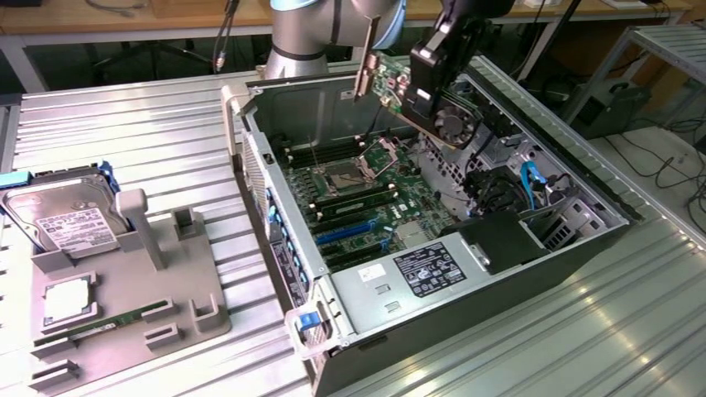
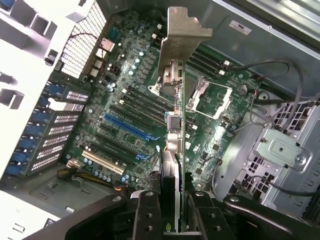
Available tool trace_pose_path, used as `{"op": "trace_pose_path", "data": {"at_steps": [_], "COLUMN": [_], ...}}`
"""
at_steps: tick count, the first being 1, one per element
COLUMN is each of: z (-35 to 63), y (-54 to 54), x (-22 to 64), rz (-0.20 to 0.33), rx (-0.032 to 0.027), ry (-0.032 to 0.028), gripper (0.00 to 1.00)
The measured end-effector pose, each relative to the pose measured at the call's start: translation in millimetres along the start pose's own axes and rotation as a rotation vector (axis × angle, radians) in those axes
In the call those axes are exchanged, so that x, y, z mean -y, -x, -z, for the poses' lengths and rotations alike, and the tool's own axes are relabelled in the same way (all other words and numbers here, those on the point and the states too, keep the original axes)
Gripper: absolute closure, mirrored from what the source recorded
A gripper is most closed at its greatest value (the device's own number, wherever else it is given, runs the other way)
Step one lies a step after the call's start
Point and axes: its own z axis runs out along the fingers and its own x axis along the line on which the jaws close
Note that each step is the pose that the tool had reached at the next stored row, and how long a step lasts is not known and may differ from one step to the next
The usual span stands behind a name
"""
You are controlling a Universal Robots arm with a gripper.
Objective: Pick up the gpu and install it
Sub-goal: 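Insert the gpu into the slot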
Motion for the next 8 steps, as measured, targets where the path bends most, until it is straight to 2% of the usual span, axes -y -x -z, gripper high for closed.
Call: {"op": "trace_pose_path", "data": {"at_steps": [8], "z": [-0.1], "y": [0.0], "x": [0.0], "rz": [0.055], "rx": [-0.0016], "ry": [0.0013], "gripper": [0.73]}}
